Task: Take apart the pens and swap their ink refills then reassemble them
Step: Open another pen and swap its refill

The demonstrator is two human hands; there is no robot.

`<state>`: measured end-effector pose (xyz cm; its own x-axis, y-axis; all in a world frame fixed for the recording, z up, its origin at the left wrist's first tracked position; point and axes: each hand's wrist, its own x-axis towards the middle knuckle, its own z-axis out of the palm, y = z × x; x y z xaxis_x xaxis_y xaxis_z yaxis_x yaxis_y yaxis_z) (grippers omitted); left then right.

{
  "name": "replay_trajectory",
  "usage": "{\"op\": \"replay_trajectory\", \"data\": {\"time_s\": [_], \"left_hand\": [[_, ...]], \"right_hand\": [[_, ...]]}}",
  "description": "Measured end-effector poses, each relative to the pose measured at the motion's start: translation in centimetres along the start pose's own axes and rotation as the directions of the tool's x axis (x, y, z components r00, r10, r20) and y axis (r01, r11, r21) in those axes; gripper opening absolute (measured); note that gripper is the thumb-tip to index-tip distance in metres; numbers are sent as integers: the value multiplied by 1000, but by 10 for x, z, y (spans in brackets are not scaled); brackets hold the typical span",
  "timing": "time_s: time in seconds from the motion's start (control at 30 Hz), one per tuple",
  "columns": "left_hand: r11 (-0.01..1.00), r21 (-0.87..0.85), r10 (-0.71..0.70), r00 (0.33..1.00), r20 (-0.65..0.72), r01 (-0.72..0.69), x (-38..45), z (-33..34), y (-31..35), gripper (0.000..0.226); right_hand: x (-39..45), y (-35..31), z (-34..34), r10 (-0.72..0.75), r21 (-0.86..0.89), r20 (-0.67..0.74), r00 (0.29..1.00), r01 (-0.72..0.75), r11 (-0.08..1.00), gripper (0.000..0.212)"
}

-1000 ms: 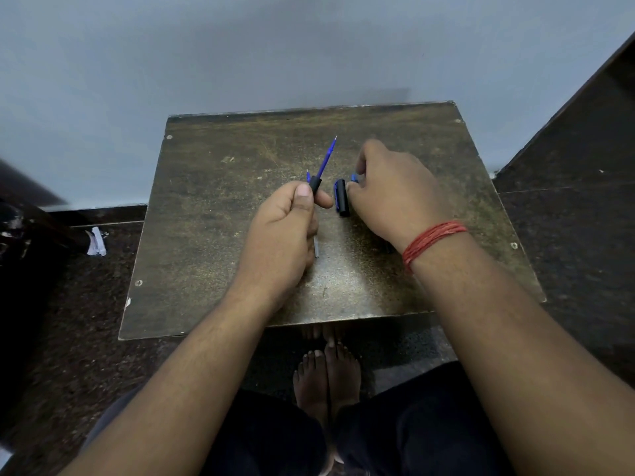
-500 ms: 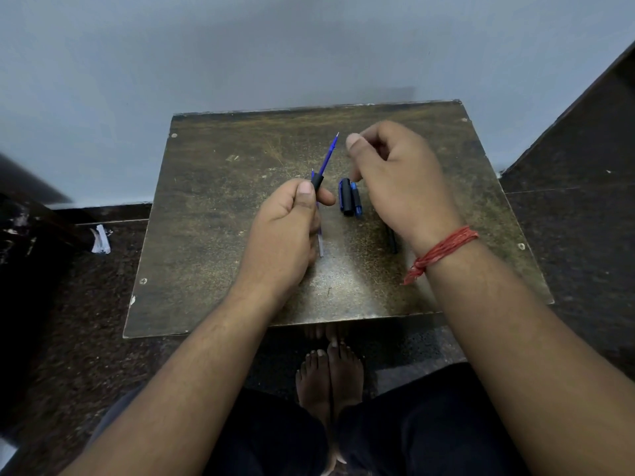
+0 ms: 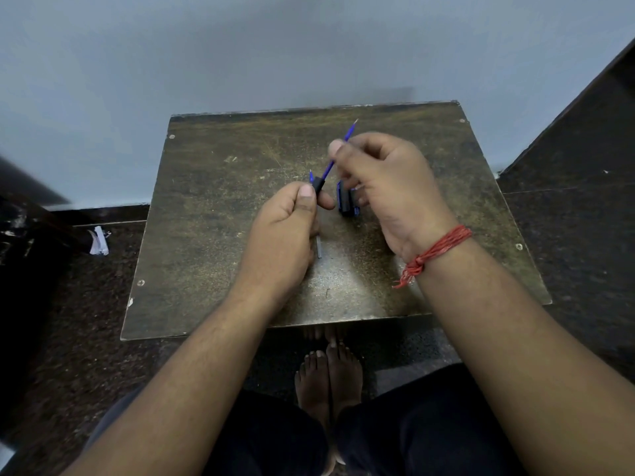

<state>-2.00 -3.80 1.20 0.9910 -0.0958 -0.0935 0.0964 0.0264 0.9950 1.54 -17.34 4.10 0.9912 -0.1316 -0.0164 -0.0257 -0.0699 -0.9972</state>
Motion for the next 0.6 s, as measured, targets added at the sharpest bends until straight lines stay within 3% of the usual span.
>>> {"op": "replay_trajectory", "data": {"time_s": [0.13, 0.23, 0.3, 0.37, 0.43, 0.5, 0.6], "left_hand": [[995, 98, 18, 1000, 20, -20, 0, -2, -5, 34], [987, 156, 28, 999, 23, -31, 1, -3, -7, 33], [986, 163, 32, 999, 23, -35, 1, -4, -8, 33], [987, 153, 40, 999, 22, -43, 1, -5, -9, 33], [991, 124, 40, 999, 24, -43, 2, -5, -9, 33], [994, 103, 37, 999, 29, -39, 2, -6, -10, 34], [993, 111, 38, 999, 30, -41, 2, -6, -9, 34]], "right_hand": [[9, -5, -13, -103, 137, -284, 953, 146, 980, 15], [17, -4, -28, -78, 247, -427, 901, 199, 948, 13], [23, -1, -40, -63, 206, -495, 867, 188, 960, 13], [29, 2, -50, -93, 33, -510, 855, 127, 991, 15], [31, 6, -58, -170, -290, -432, 886, 42, 956, 16], [30, 12, -62, -199, -555, -301, 933, -2, 832, 16], [28, 17, -59, -156, -751, -202, 967, -51, 658, 19]]}}
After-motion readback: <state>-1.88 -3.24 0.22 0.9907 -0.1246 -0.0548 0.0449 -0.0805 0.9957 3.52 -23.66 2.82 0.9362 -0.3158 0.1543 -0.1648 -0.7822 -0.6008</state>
